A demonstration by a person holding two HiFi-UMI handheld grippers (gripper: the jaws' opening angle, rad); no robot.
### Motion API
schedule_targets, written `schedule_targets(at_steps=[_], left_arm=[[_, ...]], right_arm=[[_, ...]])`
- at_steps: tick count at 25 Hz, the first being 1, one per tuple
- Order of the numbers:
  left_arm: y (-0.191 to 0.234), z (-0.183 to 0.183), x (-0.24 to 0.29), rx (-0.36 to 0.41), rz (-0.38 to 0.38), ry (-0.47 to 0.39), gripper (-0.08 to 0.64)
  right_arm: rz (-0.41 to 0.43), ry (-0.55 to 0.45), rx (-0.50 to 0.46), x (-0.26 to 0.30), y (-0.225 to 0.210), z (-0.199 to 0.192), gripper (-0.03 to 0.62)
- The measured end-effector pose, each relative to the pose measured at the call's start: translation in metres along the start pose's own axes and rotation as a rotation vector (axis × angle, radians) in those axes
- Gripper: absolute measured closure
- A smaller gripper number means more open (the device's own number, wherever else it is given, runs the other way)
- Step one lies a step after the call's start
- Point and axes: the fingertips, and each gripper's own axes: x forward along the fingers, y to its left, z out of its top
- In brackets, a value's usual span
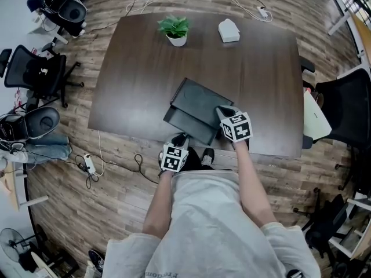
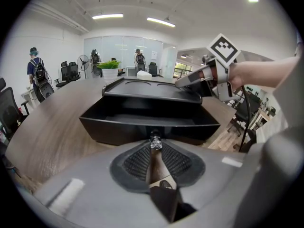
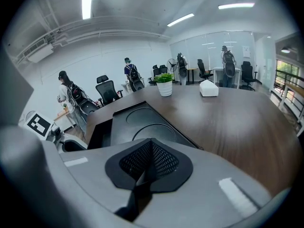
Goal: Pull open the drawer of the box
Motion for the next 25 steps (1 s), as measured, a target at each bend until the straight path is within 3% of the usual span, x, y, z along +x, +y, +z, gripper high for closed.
schedule_targets(at_steps=[25], left_arm=[[0.0,-0.018,-0.015,-0.004,0.006,-0.011,0.436]], right_arm=[[-0.013,-0.005,-0.004,0.001,0.0,-0.003,0.592]])
